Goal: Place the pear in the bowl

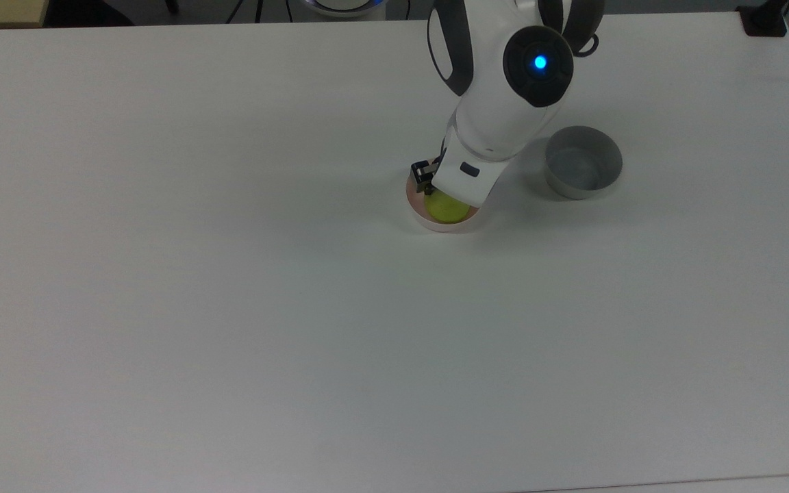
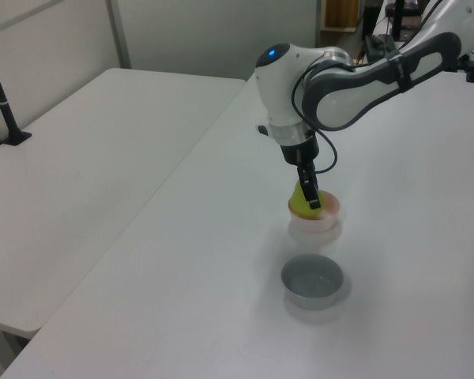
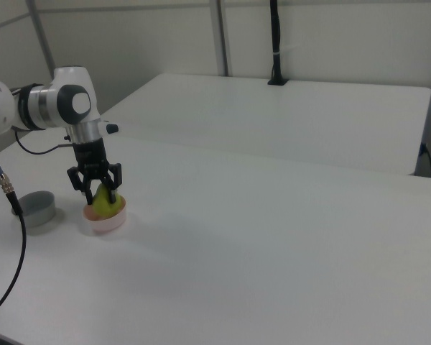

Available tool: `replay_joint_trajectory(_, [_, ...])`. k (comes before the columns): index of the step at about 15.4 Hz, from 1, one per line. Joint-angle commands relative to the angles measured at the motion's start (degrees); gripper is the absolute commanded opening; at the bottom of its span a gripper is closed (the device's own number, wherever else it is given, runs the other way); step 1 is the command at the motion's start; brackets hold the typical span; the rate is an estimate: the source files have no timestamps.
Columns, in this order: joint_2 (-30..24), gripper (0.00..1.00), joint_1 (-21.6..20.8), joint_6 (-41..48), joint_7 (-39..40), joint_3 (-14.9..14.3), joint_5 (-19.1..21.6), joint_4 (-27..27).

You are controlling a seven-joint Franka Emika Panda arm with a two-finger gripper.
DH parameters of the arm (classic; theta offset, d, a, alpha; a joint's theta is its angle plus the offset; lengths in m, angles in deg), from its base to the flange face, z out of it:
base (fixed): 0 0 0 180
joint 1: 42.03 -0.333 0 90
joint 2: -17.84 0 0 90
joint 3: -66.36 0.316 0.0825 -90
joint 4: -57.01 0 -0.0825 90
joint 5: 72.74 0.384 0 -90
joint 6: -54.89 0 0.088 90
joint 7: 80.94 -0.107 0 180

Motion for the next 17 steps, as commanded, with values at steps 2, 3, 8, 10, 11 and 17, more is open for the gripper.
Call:
replay_joint_trajectory(2, [0.6, 0.75, -2.2, -2.1, -1.6, -0.9, -2.3, 1.3])
replay_joint_trajectory(3, [0.6, 0.94, -2.1, -2.1, -2.3, -0.9, -2.3, 1.3])
replay_joint_trajectory(8, [-0.7, 1.0, -2.0, -1.6, -3.3, -1.0, -2.3, 0.9])
replay_joint_trajectory(10, [-1.9, 1.0, -1.5, -1.3, -3.3, -1.5, -2.3, 0.8])
replay_joint_trajectory(11, [-3.1, 1.0, -1.5, -1.3, -3.3, -1.6, -2.3, 0.8])
replay_joint_trajectory(17, [-9.7, 1.0, 7.6, 1.2, -1.4, -1.8, -2.3, 0.6])
